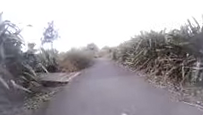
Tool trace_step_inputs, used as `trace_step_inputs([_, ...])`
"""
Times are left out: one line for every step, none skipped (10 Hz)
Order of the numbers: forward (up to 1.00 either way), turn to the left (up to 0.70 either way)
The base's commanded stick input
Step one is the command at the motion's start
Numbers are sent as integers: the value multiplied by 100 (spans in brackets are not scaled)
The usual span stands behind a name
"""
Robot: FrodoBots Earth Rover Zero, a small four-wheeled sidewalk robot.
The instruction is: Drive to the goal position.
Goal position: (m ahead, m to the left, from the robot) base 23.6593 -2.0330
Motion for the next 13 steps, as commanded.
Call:
trace_step_inputs([70, 0])
trace_step_inputs([70, 0])
trace_step_inputs([70, 0])
trace_step_inputs([70, 0])
trace_step_inputs([70, 0])
trace_step_inputs([70, -35])
trace_step_inputs([70, -35])
trace_step_inputs([70, -35])
trace_step_inputs([70, -35])
trace_step_inputs([70, -35])
trace_step_inputs([70, -35])
trace_step_inputs([70, -35])
trace_step_inputs([70, -35])
